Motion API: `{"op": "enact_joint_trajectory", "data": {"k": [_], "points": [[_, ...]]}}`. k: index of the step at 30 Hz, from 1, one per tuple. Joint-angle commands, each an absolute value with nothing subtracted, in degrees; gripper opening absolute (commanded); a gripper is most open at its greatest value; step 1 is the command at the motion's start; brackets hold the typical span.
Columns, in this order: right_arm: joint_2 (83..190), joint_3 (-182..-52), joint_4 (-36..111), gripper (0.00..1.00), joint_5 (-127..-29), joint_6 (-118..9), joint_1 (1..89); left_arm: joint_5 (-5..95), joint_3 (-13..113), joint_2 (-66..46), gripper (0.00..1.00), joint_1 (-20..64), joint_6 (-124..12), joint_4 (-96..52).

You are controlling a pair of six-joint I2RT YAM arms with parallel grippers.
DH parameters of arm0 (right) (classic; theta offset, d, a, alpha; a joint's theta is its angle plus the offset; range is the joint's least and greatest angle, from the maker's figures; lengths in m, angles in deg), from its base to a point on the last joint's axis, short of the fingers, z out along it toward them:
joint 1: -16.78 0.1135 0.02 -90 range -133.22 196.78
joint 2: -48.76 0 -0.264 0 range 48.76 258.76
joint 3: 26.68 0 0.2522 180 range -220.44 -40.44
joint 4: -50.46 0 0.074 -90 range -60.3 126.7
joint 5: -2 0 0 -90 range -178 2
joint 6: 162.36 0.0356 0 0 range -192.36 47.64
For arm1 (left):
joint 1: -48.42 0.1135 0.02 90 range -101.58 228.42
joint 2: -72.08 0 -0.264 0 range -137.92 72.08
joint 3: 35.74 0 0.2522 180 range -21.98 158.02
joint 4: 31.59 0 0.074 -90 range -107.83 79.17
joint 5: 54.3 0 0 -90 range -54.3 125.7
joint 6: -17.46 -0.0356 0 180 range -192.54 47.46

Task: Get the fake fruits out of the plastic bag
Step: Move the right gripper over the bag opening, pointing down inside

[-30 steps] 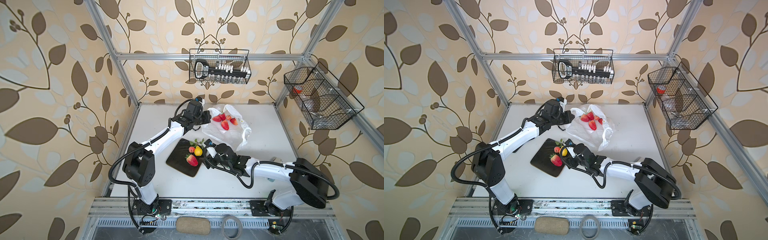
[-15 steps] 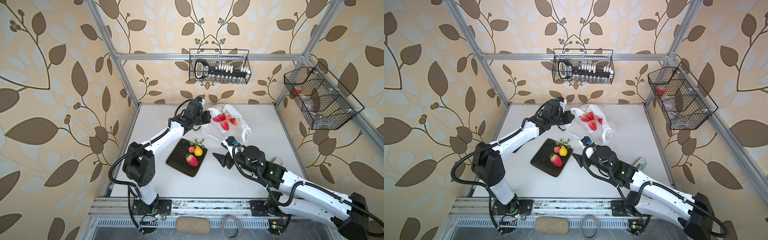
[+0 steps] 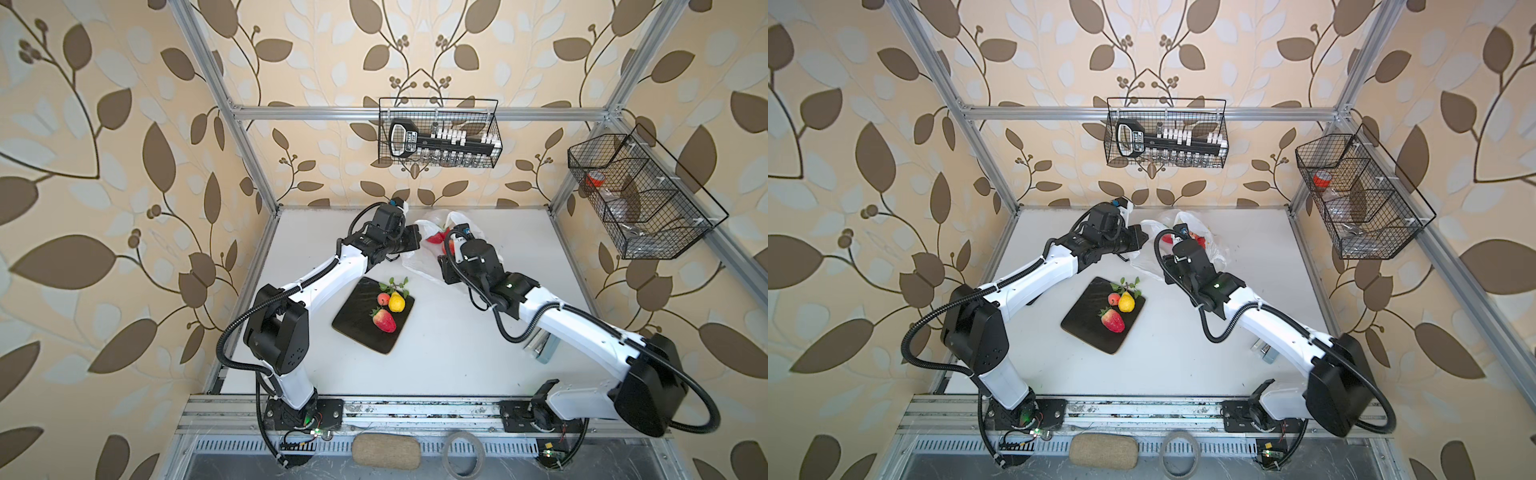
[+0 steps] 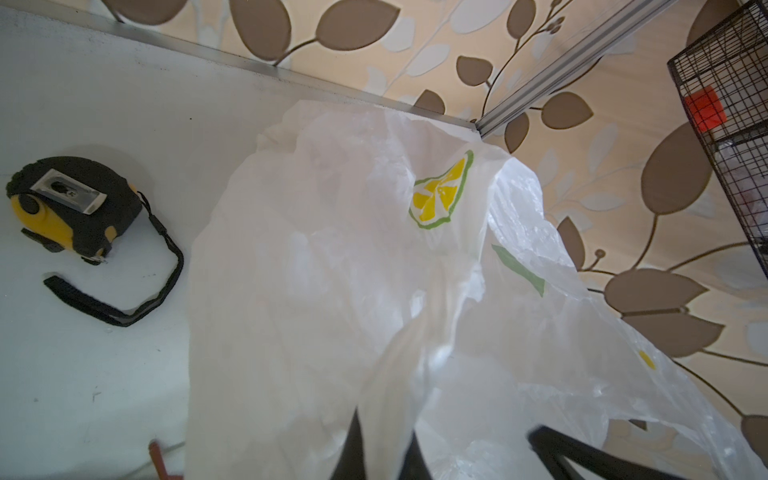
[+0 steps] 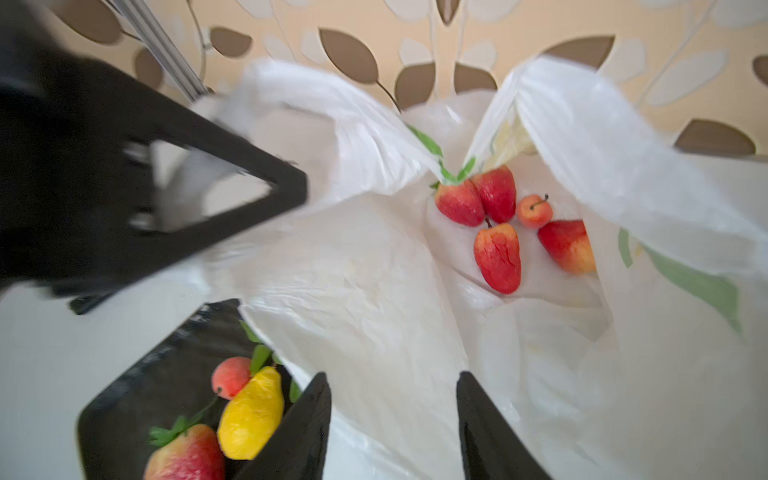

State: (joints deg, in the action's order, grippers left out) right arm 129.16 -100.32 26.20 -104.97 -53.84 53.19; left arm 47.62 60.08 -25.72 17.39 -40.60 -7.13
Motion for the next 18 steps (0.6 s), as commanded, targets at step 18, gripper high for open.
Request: {"op": "enact_joint_trajectory", "data": {"k": [18], "points": [[142.9, -96.3, 40.9, 0.53, -106.8, -98.8, 48.7, 47.2, 53.6, -17.1, 0.03, 17.1, -36.8, -13.5]]}}
